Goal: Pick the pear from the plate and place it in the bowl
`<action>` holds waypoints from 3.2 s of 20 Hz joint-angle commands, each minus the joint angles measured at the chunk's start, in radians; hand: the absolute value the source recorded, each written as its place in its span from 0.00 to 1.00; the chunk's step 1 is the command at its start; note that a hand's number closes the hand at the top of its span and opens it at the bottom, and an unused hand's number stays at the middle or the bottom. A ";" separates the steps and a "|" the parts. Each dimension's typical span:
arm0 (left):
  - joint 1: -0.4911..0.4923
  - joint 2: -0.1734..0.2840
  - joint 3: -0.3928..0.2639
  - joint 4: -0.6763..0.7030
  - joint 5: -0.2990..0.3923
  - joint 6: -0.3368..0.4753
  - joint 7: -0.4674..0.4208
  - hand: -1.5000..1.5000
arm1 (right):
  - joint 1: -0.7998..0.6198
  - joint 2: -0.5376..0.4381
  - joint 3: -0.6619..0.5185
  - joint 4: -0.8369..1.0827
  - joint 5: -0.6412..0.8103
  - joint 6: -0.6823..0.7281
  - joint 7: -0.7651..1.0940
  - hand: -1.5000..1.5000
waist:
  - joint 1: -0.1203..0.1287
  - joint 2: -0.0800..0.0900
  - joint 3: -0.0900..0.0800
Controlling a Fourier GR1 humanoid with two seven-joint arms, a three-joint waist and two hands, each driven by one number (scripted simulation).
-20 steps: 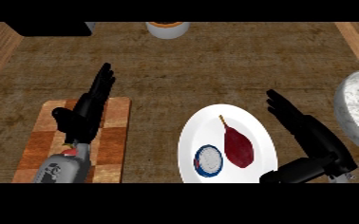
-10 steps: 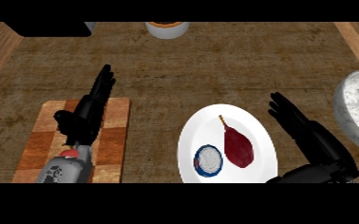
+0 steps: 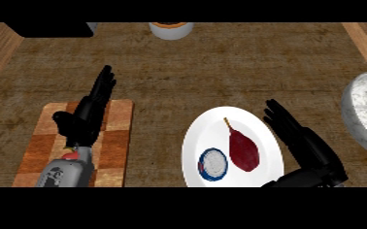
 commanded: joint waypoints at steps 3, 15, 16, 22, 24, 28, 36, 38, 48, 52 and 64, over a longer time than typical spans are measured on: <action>-0.004 -0.010 0.013 -0.046 -0.022 -0.008 0.045 0.50 | 0.023 0.101 0.060 0.048 0.090 -0.030 -0.035 0.00 | 0.001 0.000 0.000; 0.012 -0.008 0.047 -0.042 -0.019 -0.053 0.045 0.50 | -0.083 0.139 0.087 0.235 0.322 -0.101 -0.074 0.00 | 0.006 0.000 0.000; 0.037 -0.043 -0.003 -0.129 -0.044 -0.030 0.102 0.50 | -0.065 0.101 0.041 0.236 0.283 -0.054 -0.084 0.00 | 0.004 -0.001 0.000; 0.033 -0.057 0.016 -0.076 -0.051 -0.036 0.044 0.50 | -0.080 0.143 0.076 0.369 0.319 -0.010 -0.183 0.00 | 0.004 0.000 0.000; -0.038 -0.047 0.035 -0.010 -0.067 -0.038 0.048 0.50 | -0.110 0.149 0.069 0.343 0.322 -0.010 -0.159 0.00 | 0.001 0.000 0.000; 0.027 -0.046 0.031 -0.084 -0.051 -0.041 0.040 0.50 | -0.108 0.100 0.155 0.347 0.440 0.027 -0.322 1.00 | 0.007 0.000 0.000; 0.107 -0.055 0.008 -0.171 -0.070 -0.043 0.083 0.50 | -0.145 0.186 0.150 0.312 0.419 0.020 -0.254 1.00 | 0.008 -0.001 0.000; 0.034 -0.048 0.046 -0.073 -0.055 -0.066 0.049 0.50 | -0.061 0.174 0.158 0.213 0.487 -0.054 -0.229 1.00 | 0.000 -0.001 0.000; 0.007 -0.053 0.056 -0.026 -0.071 -0.036 0.049 0.50 | 0.233 0.092 0.115 -0.291 0.680 -0.317 -0.241 1.00 | -0.028 -0.007 -0.001; 0.045 -0.056 0.059 -0.046 -0.055 -0.049 0.024 0.50 | 0.227 0.068 0.124 -0.477 0.807 -0.360 -0.187 1.00 | -0.017 -0.007 -0.002; 0.040 -0.035 0.056 -0.089 -0.048 -0.076 0.062 0.50 | 0.015 -0.062 -0.016 -0.815 0.956 -0.234 0.354 1.00 | 0.002 -0.004 -0.004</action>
